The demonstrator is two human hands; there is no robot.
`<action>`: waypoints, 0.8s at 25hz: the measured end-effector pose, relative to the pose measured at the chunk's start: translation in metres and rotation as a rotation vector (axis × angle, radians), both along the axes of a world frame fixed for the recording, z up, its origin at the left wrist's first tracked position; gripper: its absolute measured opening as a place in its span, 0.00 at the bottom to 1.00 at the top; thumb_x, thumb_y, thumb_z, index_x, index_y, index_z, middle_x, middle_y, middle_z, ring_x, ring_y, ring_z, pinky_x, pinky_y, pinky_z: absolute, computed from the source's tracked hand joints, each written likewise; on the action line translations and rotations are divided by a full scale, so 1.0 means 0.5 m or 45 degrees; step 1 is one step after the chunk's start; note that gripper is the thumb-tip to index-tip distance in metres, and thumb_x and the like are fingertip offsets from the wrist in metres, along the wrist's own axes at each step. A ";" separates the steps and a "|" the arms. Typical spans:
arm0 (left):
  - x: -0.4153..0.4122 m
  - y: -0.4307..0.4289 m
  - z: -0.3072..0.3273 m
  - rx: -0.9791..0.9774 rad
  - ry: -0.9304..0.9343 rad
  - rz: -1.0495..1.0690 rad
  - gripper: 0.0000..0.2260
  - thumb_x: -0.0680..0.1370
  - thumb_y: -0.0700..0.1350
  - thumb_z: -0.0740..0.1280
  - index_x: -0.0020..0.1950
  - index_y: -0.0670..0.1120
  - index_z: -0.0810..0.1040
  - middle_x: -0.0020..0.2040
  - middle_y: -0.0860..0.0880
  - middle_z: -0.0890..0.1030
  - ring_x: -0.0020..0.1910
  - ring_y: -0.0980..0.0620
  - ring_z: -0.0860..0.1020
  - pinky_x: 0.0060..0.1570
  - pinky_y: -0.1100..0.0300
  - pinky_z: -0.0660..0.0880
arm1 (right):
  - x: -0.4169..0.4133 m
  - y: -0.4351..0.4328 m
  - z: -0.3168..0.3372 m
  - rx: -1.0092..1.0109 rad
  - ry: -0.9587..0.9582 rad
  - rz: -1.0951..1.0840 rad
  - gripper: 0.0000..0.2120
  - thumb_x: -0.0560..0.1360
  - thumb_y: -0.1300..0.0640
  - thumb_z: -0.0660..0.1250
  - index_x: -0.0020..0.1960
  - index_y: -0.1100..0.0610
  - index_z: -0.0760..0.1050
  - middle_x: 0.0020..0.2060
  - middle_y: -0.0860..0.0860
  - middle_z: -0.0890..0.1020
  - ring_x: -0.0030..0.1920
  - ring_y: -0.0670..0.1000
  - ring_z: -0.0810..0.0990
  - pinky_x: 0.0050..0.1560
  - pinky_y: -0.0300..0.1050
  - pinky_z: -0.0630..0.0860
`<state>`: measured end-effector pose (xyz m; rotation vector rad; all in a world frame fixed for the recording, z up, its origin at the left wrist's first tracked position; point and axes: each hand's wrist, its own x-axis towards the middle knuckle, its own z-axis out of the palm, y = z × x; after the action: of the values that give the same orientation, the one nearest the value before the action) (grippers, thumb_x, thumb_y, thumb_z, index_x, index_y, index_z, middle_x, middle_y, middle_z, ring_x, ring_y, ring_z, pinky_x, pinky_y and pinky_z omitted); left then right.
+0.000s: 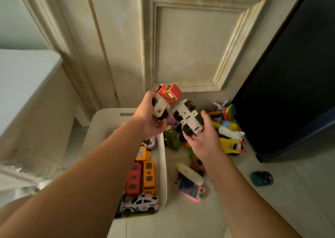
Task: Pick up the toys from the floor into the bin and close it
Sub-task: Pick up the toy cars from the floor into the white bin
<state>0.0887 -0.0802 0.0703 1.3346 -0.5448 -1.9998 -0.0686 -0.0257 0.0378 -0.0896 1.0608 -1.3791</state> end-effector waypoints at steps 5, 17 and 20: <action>0.086 0.050 -0.011 0.082 0.009 0.241 0.16 0.69 0.57 0.64 0.47 0.46 0.76 0.35 0.49 0.78 0.31 0.51 0.74 0.27 0.63 0.71 | 0.137 0.036 -0.020 -0.146 -0.072 0.404 0.22 0.74 0.61 0.67 0.68 0.61 0.70 0.64 0.62 0.77 0.65 0.60 0.76 0.65 0.59 0.72; 0.243 0.138 -0.186 0.331 -0.131 0.374 0.21 0.75 0.58 0.67 0.56 0.41 0.78 0.48 0.40 0.82 0.39 0.45 0.81 0.26 0.60 0.77 | 0.263 0.051 -0.133 0.112 1.228 0.666 0.39 0.67 0.52 0.77 0.71 0.47 0.58 0.62 0.49 0.72 0.58 0.50 0.74 0.51 0.42 0.72; 0.254 0.145 -0.245 0.379 -0.160 0.451 0.20 0.75 0.56 0.68 0.54 0.40 0.78 0.44 0.40 0.81 0.37 0.44 0.81 0.36 0.55 0.79 | 0.291 0.042 -0.203 0.140 1.553 0.674 0.40 0.68 0.49 0.75 0.73 0.49 0.57 0.67 0.52 0.69 0.63 0.53 0.72 0.53 0.43 0.72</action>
<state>0.2156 -0.0075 -0.0522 1.6157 -0.0529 -1.7568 0.0771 -0.0046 -0.0638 -1.1547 1.9067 -0.6893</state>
